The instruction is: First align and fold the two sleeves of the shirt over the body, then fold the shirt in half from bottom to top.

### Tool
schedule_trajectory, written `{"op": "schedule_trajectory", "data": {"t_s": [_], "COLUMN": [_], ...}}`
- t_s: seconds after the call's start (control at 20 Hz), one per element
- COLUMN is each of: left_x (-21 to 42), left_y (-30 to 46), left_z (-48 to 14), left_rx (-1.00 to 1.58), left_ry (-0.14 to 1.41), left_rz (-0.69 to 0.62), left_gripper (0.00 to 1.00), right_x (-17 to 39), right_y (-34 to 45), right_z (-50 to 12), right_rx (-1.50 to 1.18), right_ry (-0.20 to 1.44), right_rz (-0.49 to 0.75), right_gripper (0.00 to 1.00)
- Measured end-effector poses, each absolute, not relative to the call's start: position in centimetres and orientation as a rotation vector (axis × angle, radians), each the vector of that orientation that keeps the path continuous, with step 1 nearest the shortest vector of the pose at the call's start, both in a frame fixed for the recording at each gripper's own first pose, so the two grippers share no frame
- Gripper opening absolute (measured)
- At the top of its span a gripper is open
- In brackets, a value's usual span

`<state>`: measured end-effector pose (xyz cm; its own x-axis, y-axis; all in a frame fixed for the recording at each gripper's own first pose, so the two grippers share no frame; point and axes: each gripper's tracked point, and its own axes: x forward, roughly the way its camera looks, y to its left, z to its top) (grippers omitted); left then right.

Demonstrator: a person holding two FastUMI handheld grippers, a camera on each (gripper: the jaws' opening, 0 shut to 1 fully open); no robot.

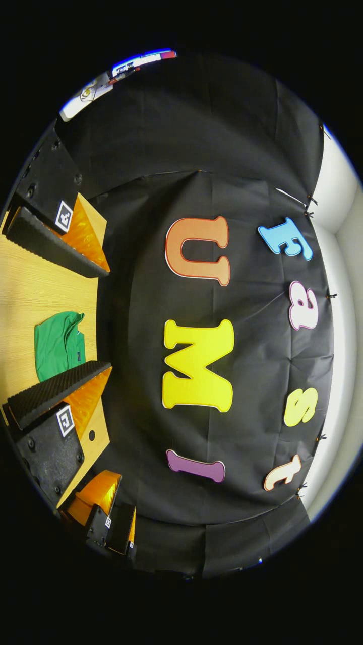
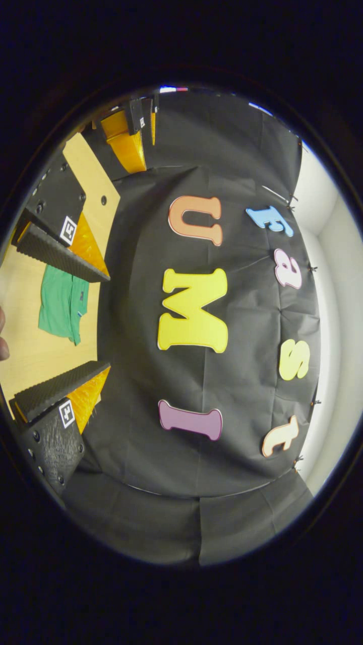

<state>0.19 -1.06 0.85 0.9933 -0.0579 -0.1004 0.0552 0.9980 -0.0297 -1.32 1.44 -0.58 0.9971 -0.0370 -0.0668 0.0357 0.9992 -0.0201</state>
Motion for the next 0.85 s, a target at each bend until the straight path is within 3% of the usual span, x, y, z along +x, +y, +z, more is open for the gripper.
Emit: {"op": "schedule_trajectory", "data": {"t_s": [0.85], "left_x": [-0.4], "left_y": [-1.3], "left_z": [0.8], "left_rx": [-0.034], "left_ry": [0.099], "left_rz": [-0.038], "left_gripper": [1.0], "right_x": [-1.8], "right_y": [-0.4], "right_z": [-0.4], "right_rx": [0.011], "right_ry": [0.061], "right_rz": [-0.067], "right_gripper": [0.94]}}
